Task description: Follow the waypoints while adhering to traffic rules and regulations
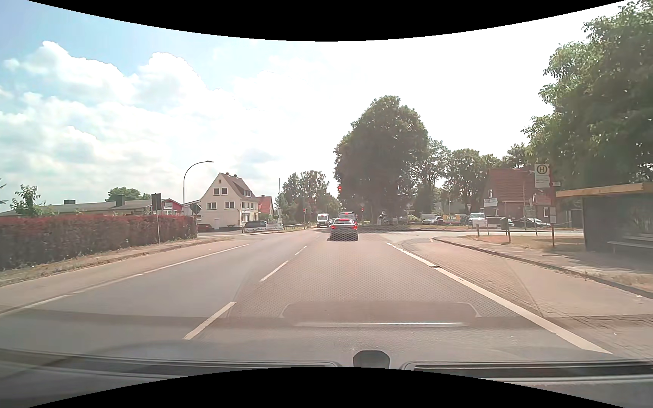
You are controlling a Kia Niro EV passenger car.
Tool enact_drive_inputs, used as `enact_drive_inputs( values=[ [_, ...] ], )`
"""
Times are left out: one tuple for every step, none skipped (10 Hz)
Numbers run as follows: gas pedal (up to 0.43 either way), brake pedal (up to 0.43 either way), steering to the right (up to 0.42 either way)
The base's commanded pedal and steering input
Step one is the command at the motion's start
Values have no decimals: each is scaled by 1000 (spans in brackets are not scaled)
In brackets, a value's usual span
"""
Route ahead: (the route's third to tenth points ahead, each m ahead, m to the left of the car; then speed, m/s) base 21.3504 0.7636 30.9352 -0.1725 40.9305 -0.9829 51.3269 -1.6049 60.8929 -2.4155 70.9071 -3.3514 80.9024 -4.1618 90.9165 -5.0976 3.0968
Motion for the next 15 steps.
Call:
enact_drive_inputs(
  values=[
    [0, 0, 0],
    [0, 0, 0],
    [0, 0, 0],
    [0, 0, 0],
    [0, 0, 0],
    [0, 0, 0],
    [0, 0, 0],
    [0, 0, 0],
    [0, 0, 0],
    [0, 0, 0],
    [0, 0, 0],
    [0, 0, 0],
    [0, 0, 0],
    [0, 0, 0],
    [0, 0, 0]
  ],
)
